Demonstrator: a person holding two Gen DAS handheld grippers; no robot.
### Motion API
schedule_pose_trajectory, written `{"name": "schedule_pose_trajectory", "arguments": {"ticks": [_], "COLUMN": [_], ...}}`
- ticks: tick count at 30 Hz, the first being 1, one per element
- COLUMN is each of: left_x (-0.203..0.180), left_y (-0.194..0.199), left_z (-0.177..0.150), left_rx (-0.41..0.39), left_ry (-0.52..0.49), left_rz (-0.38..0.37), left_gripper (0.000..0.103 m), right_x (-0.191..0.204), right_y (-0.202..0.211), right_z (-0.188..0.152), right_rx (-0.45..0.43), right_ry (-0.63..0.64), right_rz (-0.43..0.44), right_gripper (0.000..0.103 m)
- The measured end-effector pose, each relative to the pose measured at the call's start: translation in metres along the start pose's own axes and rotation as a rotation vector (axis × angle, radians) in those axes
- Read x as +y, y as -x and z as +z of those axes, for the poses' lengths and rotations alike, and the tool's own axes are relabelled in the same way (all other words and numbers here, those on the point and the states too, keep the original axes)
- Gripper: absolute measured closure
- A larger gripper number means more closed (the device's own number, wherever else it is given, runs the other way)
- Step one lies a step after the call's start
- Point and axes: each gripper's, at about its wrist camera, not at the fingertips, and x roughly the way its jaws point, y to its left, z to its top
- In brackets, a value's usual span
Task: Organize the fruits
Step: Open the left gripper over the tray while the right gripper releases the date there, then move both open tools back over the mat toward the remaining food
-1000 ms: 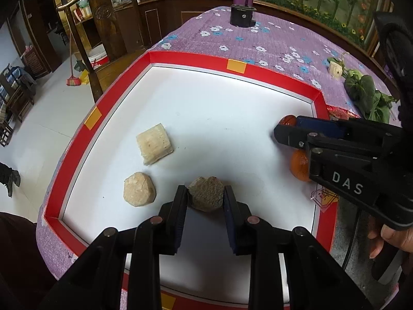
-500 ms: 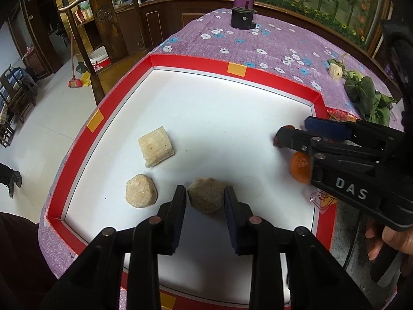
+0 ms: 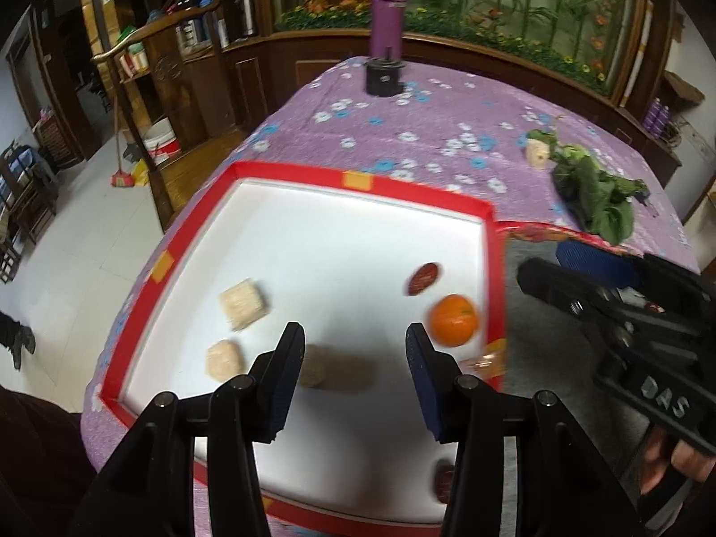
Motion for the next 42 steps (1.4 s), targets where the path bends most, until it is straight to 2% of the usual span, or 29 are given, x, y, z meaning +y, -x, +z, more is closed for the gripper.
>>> {"name": "schedule_pose_trajectory", "arguments": {"ticks": [7, 11, 17, 21, 30, 37, 42], "left_x": [-0.067, -0.117, -0.186, -0.216, -0.233, -0.243, -0.253], "left_y": [-0.002, -0.002, -0.012, -0.019, -0.045, -0.052, -0.057], "left_z": [0.007, 0.006, 0.002, 0.005, 0.031, 0.030, 0.029], "left_rx": [0.004, 0.009, 0.060, 0.077, 0.104, 0.122, 0.134], "left_ry": [-0.105, -0.207, -0.315, -0.361, -0.335, -0.360, -0.376], "left_rz": [-0.086, -0.149, -0.264, -0.295, -0.291, -0.329, -0.349], "left_gripper": [0.056, 0.056, 0.056, 0.056, 0.056, 0.056, 0.056], "right_x": [-0.048, -0.095, -0.173, -0.201, -0.245, -0.256, -0.259], "right_y": [0.046, 0.079, 0.113, 0.119, 0.104, 0.097, 0.092], "right_z": [-0.042, -0.076, -0.122, -0.129, -0.121, -0.116, -0.116], "right_rx": [-0.029, -0.039, -0.020, -0.017, 0.000, 0.006, 0.014], "right_ry": [-0.113, -0.196, -0.332, -0.352, -0.328, -0.309, -0.305], "right_rz": [-0.070, -0.153, -0.276, -0.300, -0.305, -0.272, -0.255], "right_gripper": [0.056, 0.056, 0.056, 0.056, 0.059, 0.069, 0.069]}}
